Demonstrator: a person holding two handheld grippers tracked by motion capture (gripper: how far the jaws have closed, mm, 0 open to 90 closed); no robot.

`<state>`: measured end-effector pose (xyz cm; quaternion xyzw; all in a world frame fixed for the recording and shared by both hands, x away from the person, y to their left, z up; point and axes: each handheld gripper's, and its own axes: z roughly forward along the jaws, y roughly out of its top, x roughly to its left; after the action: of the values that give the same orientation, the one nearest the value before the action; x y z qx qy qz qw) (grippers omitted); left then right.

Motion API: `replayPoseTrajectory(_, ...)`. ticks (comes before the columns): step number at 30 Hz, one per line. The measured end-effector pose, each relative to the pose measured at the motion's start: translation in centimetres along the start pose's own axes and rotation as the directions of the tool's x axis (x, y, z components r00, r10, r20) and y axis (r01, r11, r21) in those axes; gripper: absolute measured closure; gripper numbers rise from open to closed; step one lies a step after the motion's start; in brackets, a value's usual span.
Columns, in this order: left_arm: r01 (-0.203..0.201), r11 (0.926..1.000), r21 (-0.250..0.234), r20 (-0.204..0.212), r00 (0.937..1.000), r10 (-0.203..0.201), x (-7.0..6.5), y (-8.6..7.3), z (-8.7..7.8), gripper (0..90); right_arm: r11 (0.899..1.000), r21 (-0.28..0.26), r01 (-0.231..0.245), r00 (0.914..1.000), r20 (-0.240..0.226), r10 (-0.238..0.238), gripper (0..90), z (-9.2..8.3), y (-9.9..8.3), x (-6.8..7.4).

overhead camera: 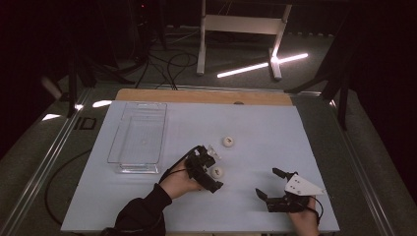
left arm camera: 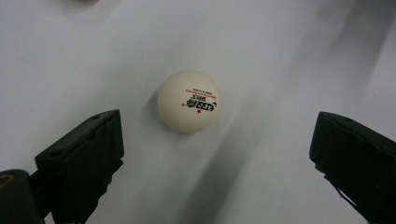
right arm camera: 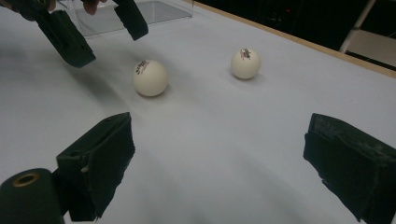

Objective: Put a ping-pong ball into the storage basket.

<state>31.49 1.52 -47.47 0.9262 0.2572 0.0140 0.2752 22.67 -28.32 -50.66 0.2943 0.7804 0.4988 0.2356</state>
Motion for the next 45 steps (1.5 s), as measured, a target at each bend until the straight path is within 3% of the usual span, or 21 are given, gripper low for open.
replayPoseTrajectory(9,0.013,0.9999,-0.005,0.017,0.9998,-0.012,0.2,0.2,0.8,15.2,1.000,0.000,-0.002,1.0000,0.000,0.002,8.4,0.0,0.0,0.0)
replayPoseTrajectory(12,0.015,0.9999,0.002,-0.016,0.9998,-0.015,0.2,0.3,1.4,16.0,1.000,-0.001,0.000,1.0000,-0.001,0.000,8.4,0.0,0.0,0.0)
replayPoseTrajectory(22,0.023,0.9996,0.014,-0.027,0.9994,-0.022,0.5,0.0,2.8,27.4,1.000,0.003,-0.002,1.0000,0.000,0.002,8.4,0.0,0.0,0.0)
replayPoseTrajectory(28,0.035,0.9993,-0.012,-0.032,0.9989,-0.036,0.8,0.1,3.2,34.1,1.000,0.004,-0.004,1.0000,0.000,0.004,8.5,0.0,0.0,-0.1)
replayPoseTrajectory(38,0.008,0.9999,0.008,-0.046,0.9989,-0.007,0.9,0.3,3.7,50.9,1.000,0.005,-0.005,1.0000,0.003,0.005,8.5,0.0,0.0,-0.1)
replayPoseTrajectory(45,-0.028,0.9992,0.028,-0.043,0.9987,0.029,0.4,0.5,3.4,52.0,1.000,0.005,-0.003,1.0000,0.005,0.003,8.5,0.0,0.0,-0.2)
